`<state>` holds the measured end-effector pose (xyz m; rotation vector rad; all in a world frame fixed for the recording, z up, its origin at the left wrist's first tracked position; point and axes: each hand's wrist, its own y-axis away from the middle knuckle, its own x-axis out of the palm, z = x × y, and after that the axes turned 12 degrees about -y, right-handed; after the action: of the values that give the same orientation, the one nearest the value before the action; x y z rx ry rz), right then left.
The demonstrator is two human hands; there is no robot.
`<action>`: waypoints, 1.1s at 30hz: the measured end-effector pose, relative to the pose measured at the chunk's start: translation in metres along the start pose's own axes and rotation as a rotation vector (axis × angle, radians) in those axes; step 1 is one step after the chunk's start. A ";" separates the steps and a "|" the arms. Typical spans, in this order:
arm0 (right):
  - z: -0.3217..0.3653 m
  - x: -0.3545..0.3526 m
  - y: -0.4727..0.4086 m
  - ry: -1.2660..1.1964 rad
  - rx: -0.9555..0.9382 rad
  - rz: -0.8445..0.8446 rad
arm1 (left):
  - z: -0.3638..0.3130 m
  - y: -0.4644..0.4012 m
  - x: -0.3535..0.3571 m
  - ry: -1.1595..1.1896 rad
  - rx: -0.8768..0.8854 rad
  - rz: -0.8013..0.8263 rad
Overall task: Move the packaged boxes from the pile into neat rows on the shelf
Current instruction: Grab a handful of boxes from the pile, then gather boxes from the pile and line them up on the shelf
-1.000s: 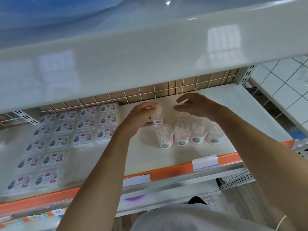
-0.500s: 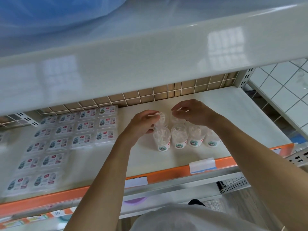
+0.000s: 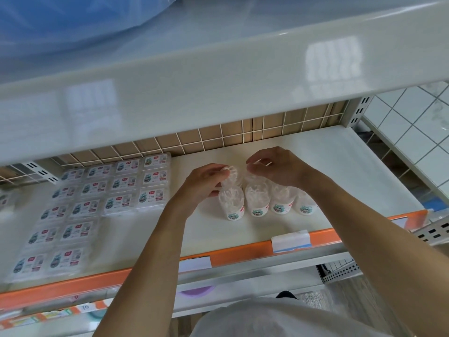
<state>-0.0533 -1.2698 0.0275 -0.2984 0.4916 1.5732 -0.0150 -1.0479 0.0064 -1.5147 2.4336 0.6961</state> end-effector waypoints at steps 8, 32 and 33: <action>0.001 -0.001 0.001 0.018 0.011 0.007 | -0.003 0.005 0.004 -0.004 -0.023 -0.035; 0.100 0.108 0.071 0.393 -0.410 0.331 | 0.051 0.188 -0.047 -0.246 -0.229 -0.538; 0.106 0.120 0.072 0.401 -0.435 0.353 | 0.058 0.200 -0.052 -0.252 -0.242 -0.564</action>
<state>-0.1218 -1.1139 0.0717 -0.9120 0.5241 1.9720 -0.1728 -0.9048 0.0341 -1.9402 1.6675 0.9978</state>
